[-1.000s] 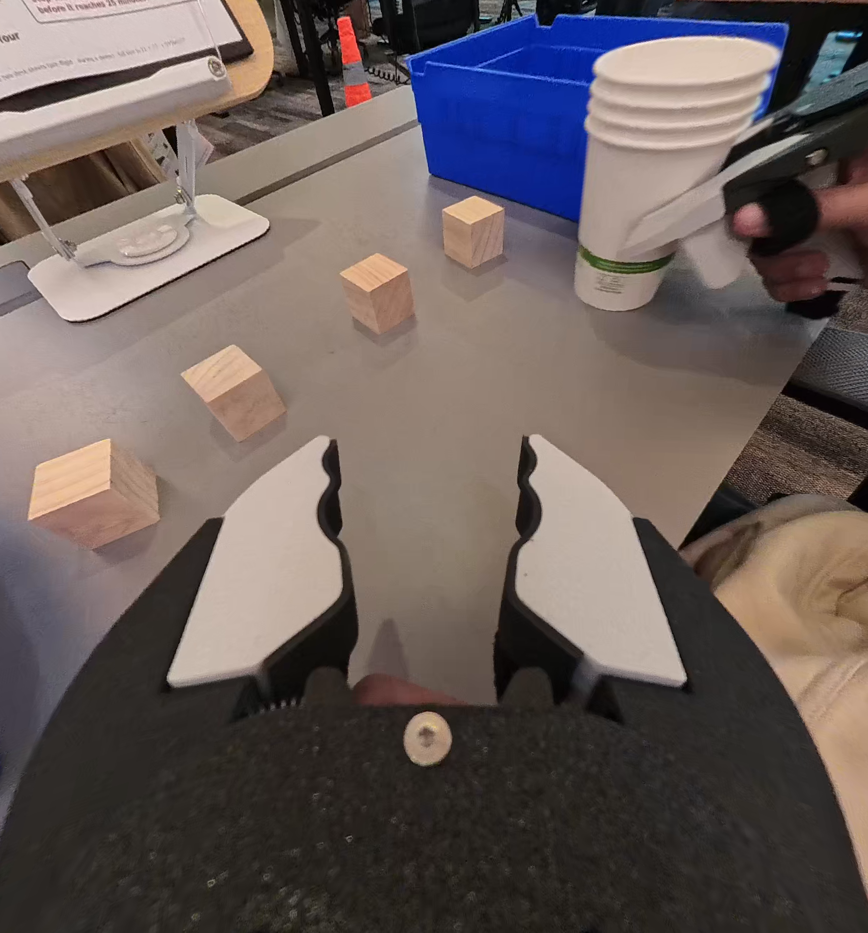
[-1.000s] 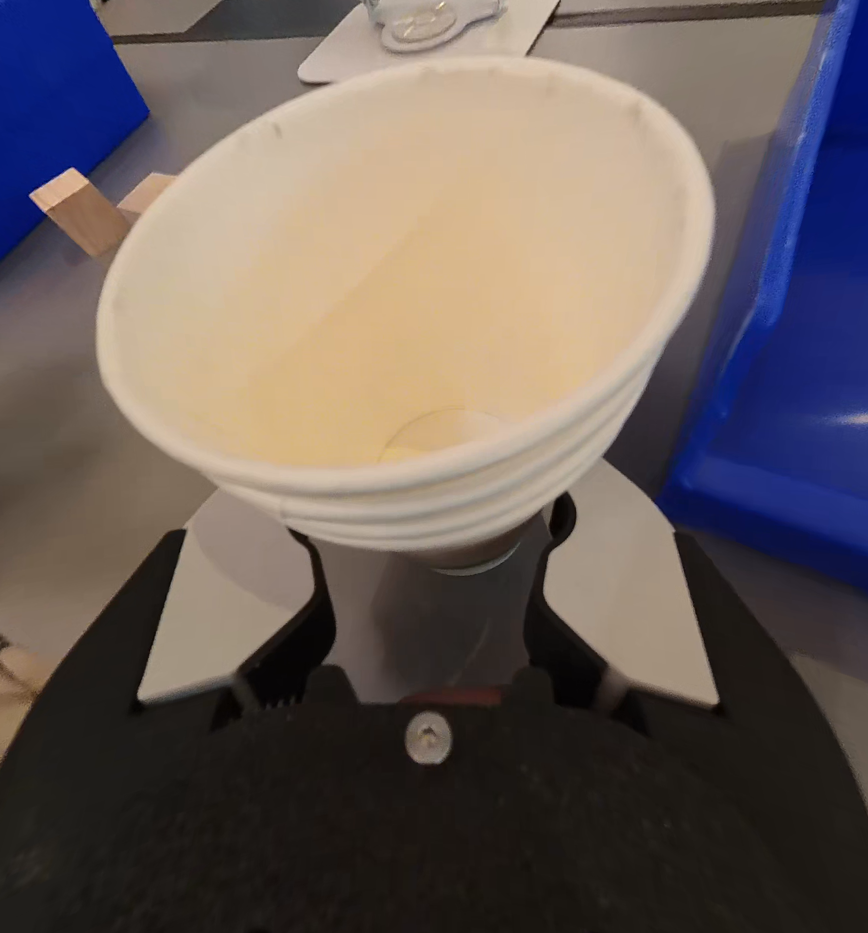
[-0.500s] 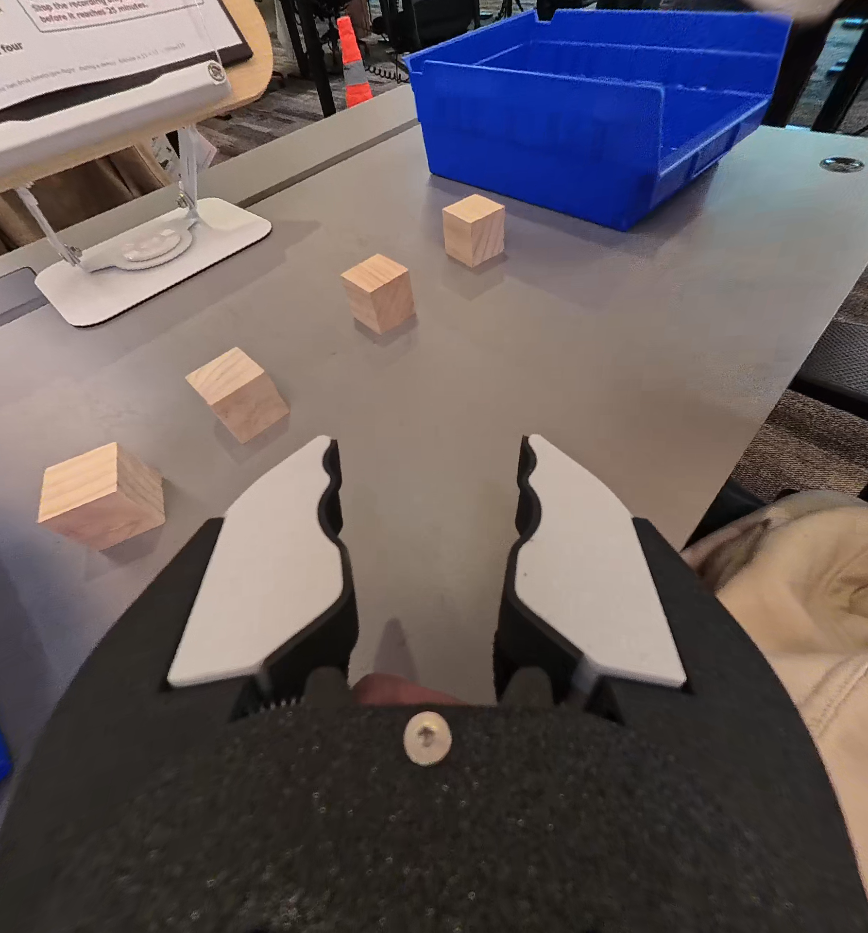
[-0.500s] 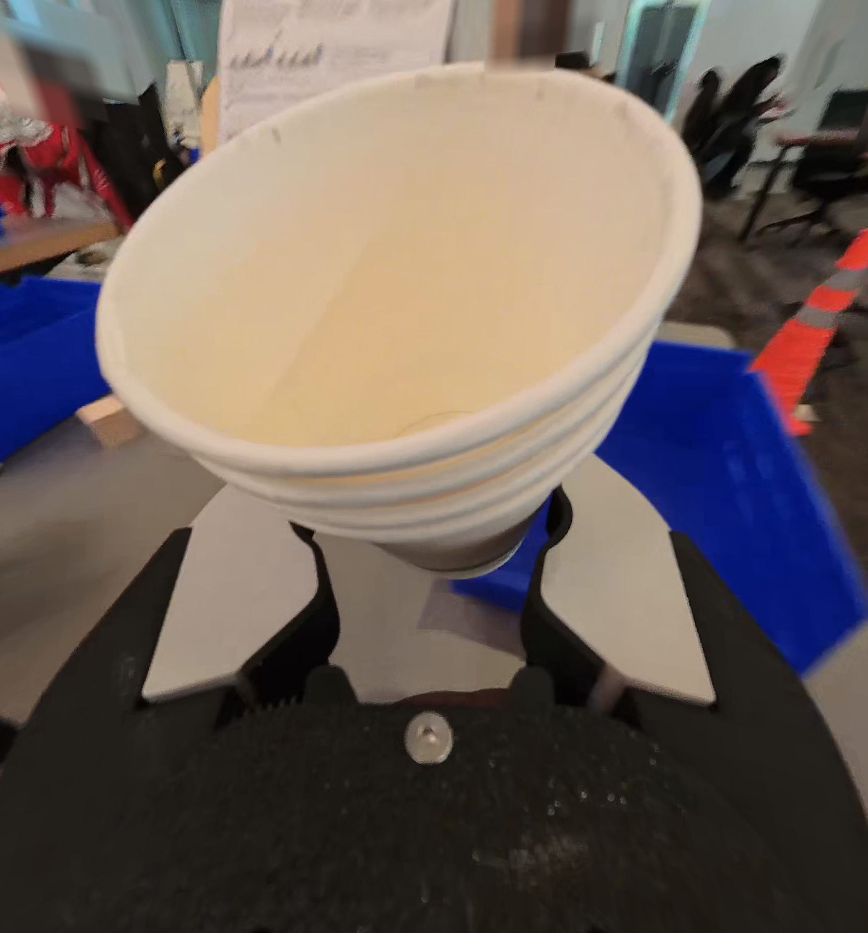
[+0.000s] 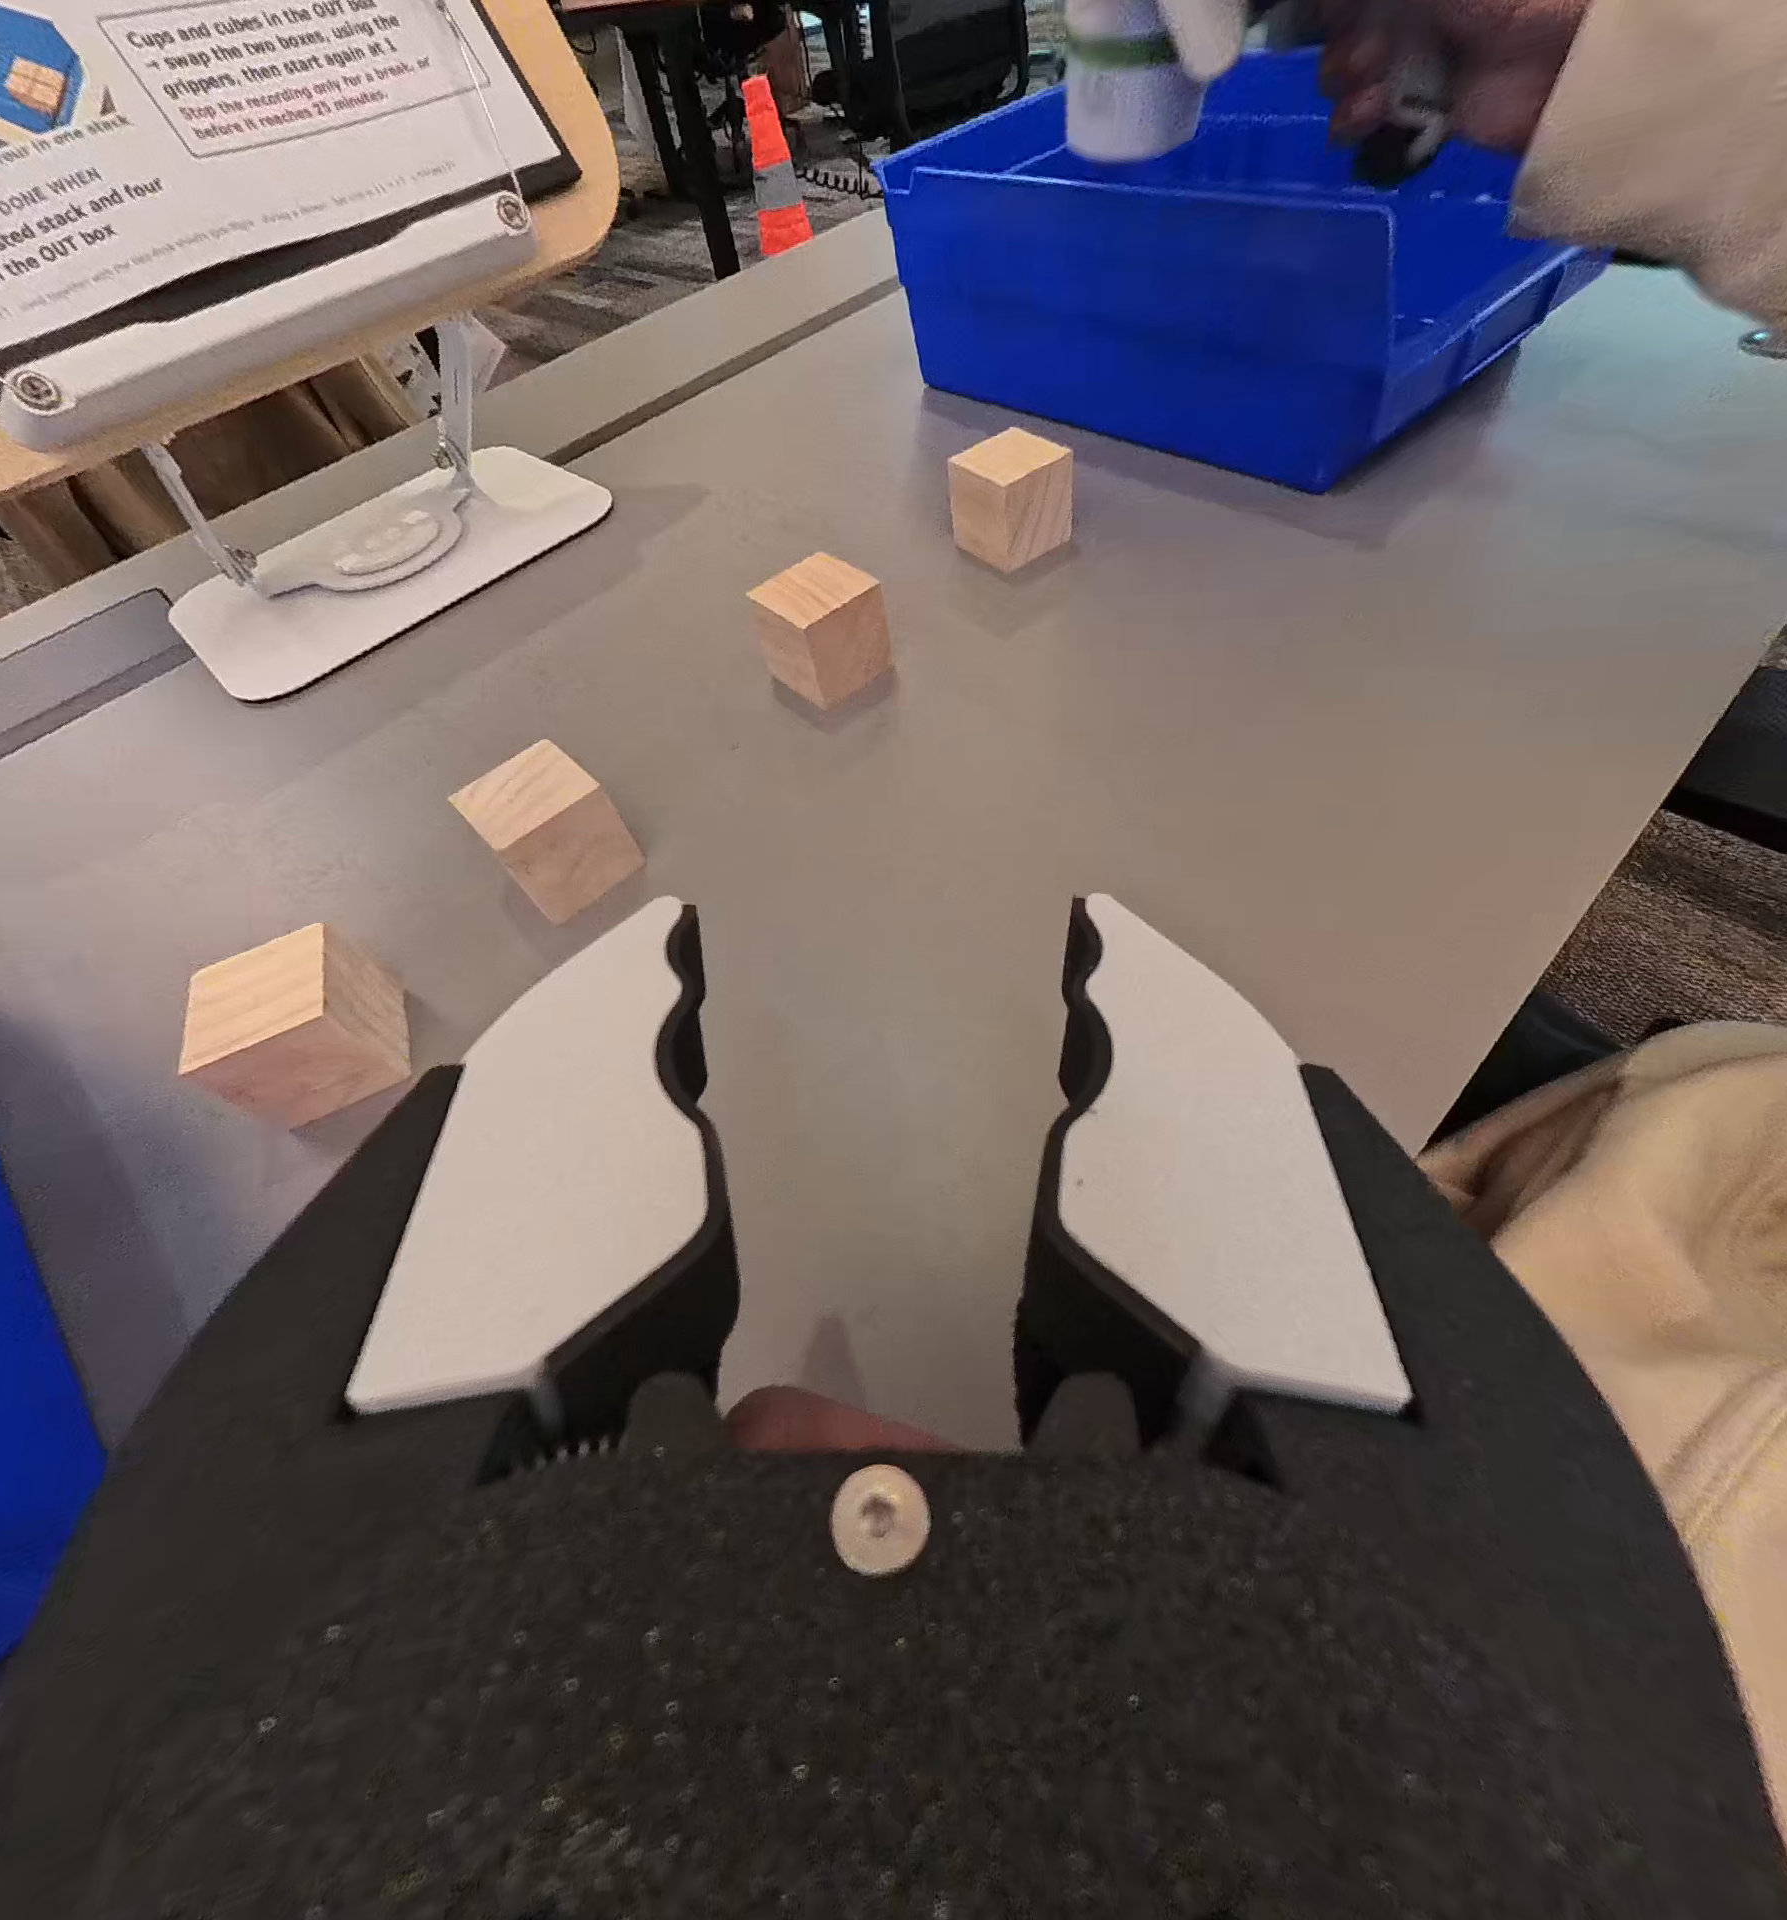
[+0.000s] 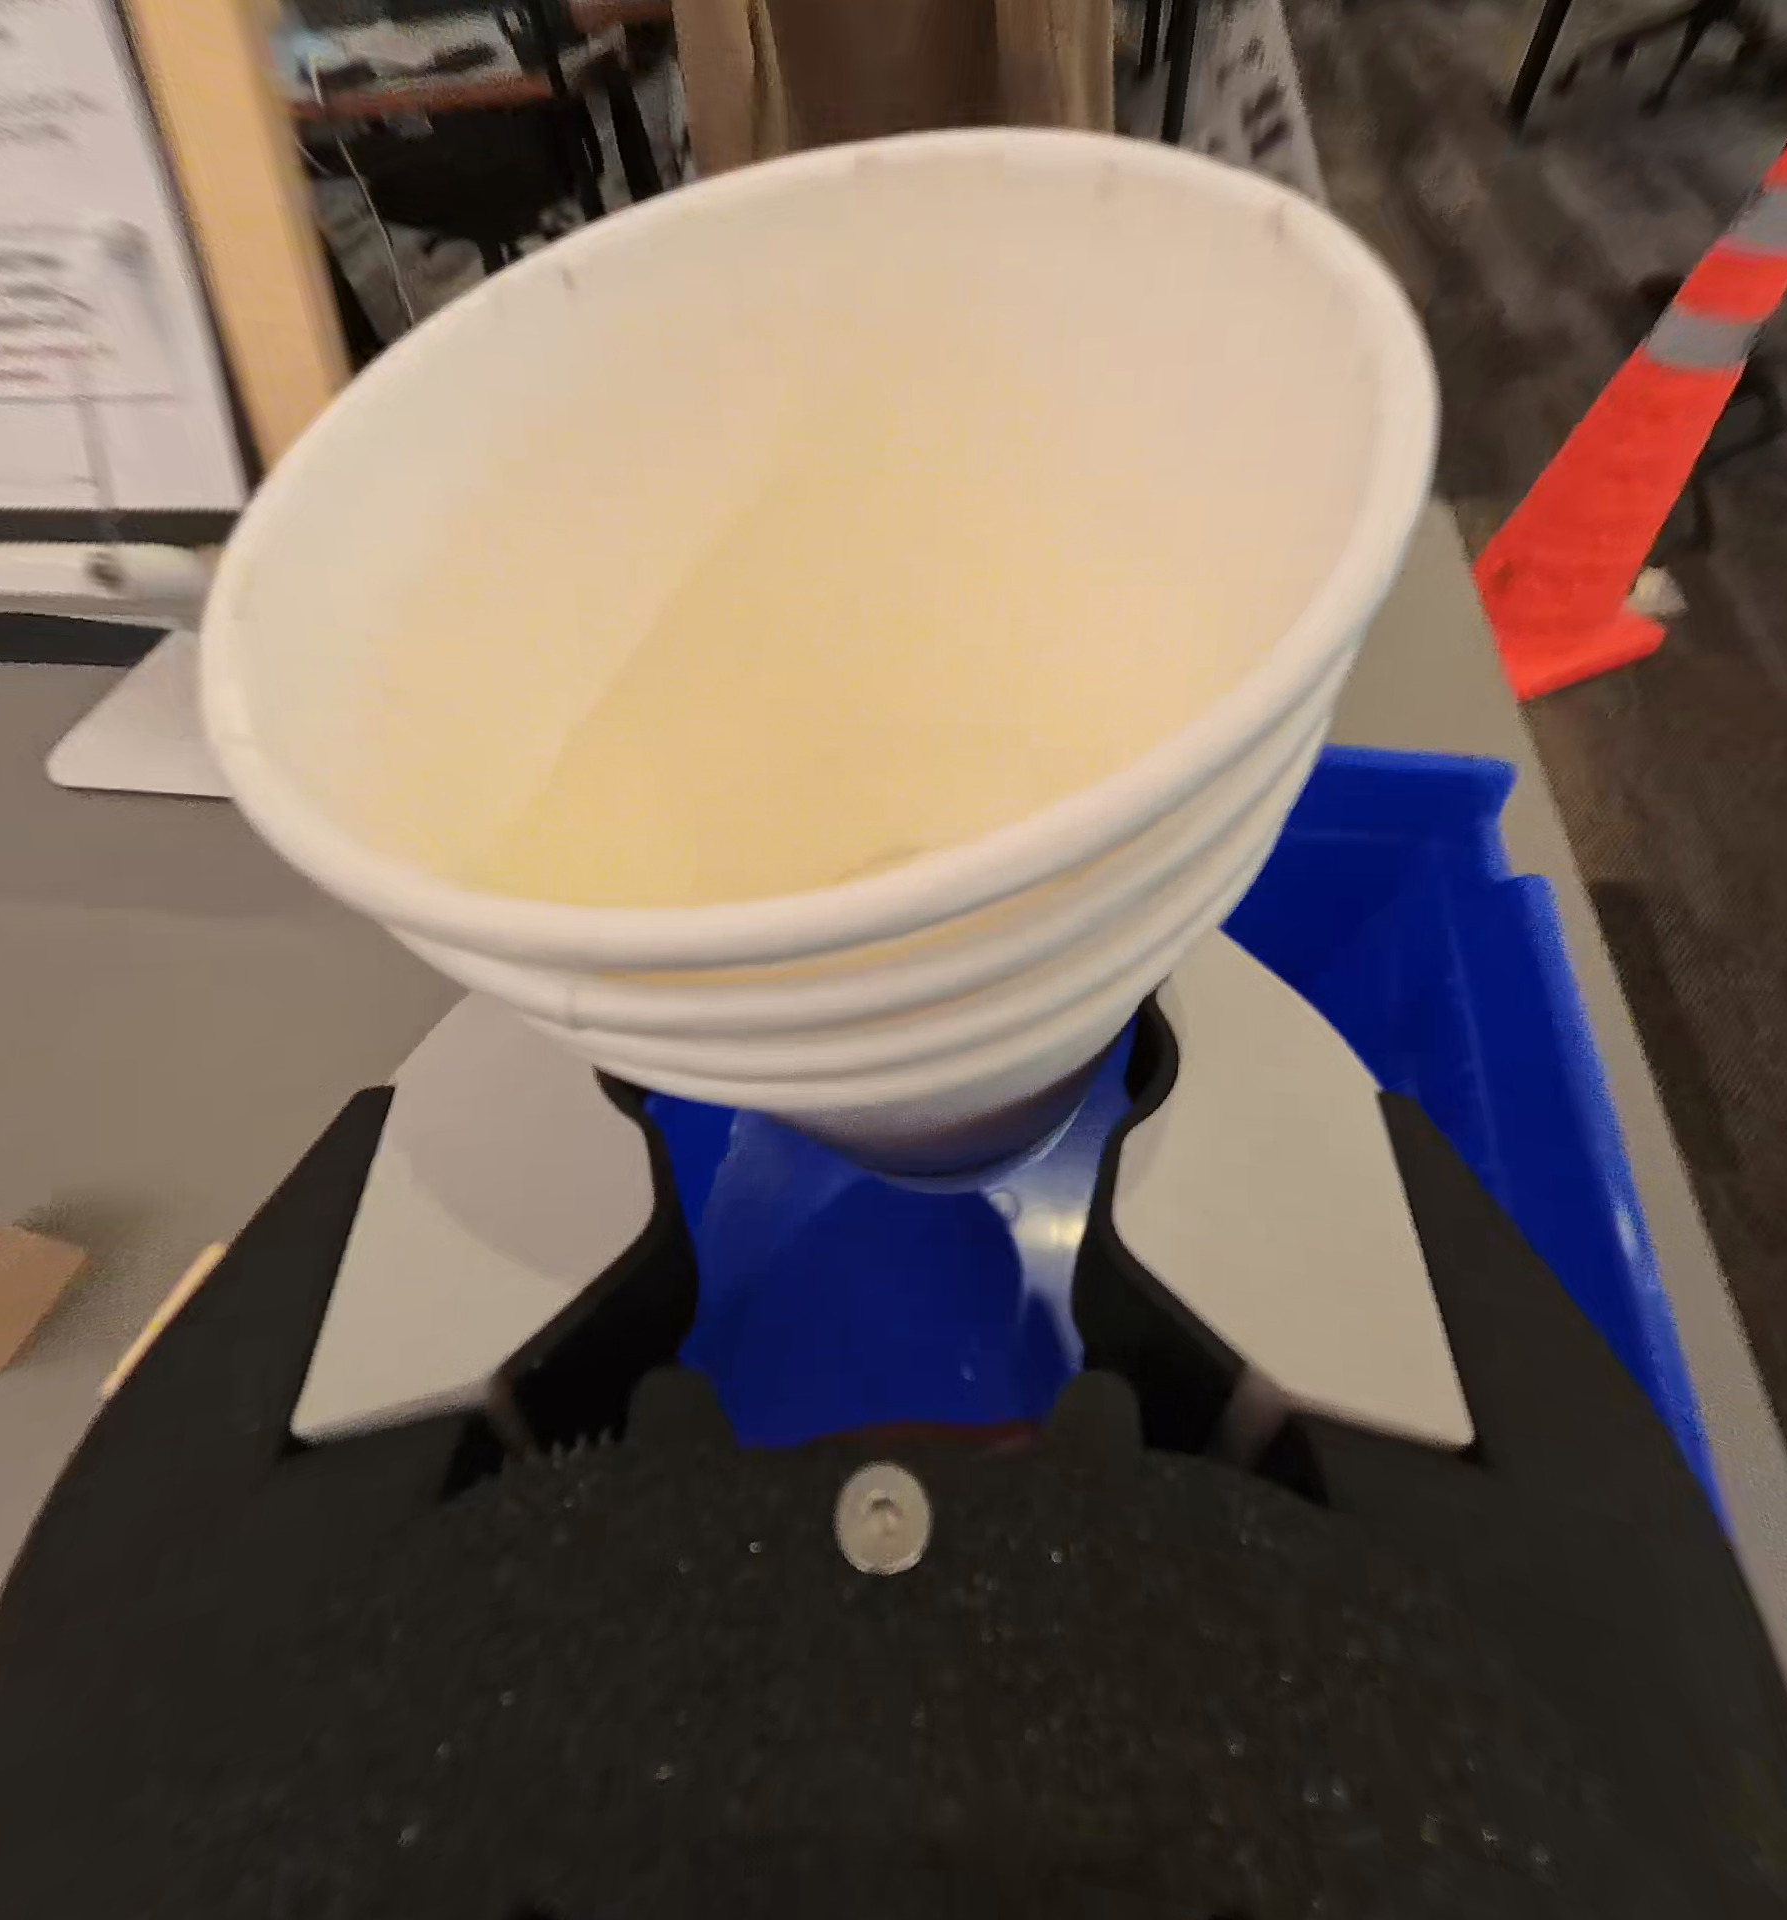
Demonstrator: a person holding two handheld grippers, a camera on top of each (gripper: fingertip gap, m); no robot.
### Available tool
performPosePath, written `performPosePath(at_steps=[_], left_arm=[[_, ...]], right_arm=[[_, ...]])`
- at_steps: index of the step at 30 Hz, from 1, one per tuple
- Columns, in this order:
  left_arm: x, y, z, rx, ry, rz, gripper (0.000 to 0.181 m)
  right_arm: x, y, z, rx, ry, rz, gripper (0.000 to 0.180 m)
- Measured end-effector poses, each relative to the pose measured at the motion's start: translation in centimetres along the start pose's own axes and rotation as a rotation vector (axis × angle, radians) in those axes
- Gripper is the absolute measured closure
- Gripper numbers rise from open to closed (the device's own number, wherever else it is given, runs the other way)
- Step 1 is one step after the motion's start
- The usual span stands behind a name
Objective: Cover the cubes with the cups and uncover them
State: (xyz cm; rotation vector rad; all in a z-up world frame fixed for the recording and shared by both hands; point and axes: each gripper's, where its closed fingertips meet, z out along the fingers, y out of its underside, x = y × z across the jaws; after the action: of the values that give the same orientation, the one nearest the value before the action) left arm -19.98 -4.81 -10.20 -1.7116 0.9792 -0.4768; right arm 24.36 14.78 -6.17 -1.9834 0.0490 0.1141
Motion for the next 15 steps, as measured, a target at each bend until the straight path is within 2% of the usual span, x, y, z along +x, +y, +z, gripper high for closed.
performPosePath(at_steps=[7, 15], left_arm=[[0.1, 0.3, 0.2, -0.01, 0.007, 0.009, 0.114], [0.3, 0.5, 0.4, -0.022, -0.004, 0.043, 0.114]], right_arm=[[3.1, 3.5, 4.4, -0.055, 0.023, 0.084, 0.087], [3.8, 6.1, 6.2, -0.119, -0.008, 0.169, 0.088]])
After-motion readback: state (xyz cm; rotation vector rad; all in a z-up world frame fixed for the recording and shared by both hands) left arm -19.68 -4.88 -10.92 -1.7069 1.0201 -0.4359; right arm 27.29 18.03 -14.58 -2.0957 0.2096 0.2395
